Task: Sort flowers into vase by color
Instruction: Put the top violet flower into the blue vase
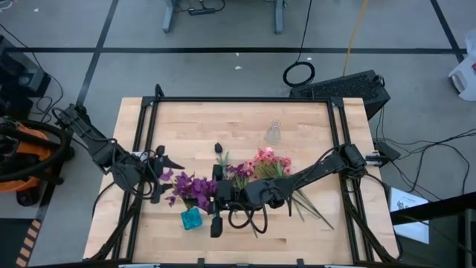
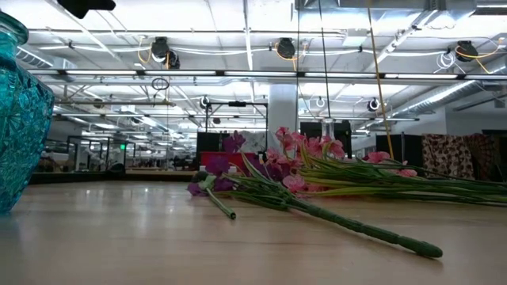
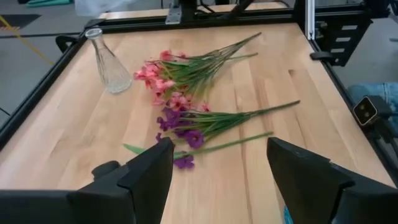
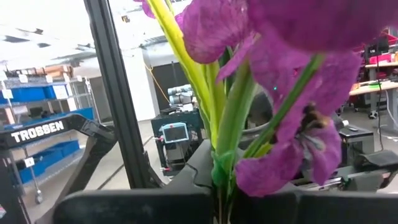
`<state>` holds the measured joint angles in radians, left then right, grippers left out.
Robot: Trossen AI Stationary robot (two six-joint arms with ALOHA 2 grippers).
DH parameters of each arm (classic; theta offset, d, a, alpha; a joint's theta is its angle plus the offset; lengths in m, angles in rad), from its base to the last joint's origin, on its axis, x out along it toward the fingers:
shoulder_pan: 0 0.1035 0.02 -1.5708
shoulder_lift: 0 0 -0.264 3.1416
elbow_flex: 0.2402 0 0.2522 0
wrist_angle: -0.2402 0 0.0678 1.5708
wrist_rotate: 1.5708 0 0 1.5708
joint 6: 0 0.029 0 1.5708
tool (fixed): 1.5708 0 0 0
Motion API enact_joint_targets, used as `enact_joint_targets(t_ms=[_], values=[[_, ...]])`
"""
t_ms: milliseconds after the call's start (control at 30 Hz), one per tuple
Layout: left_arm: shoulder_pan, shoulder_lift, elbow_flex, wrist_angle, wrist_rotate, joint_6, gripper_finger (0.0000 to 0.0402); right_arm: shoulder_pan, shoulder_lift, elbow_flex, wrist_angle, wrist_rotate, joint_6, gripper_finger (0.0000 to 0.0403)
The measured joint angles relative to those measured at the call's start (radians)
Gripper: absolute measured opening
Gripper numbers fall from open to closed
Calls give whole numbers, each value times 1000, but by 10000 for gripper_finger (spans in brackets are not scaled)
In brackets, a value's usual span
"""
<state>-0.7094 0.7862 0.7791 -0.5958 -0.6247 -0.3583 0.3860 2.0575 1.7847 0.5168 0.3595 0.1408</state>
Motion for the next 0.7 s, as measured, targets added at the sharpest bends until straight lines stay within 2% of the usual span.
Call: enact_joint_targets(t_ms=[200, 400, 700], values=[[0, -63, 0, -34, -11, 0, 264, -16, 0, 37, -86, -3, 7, 6], [0, -125, 0, -46, -40, 31, 264, -15, 56, 44, 7, -29, 22, 6], [0, -121, 0, -56, -34, 23, 264, -19, 117, 74, -16, -22, 32, 6]])
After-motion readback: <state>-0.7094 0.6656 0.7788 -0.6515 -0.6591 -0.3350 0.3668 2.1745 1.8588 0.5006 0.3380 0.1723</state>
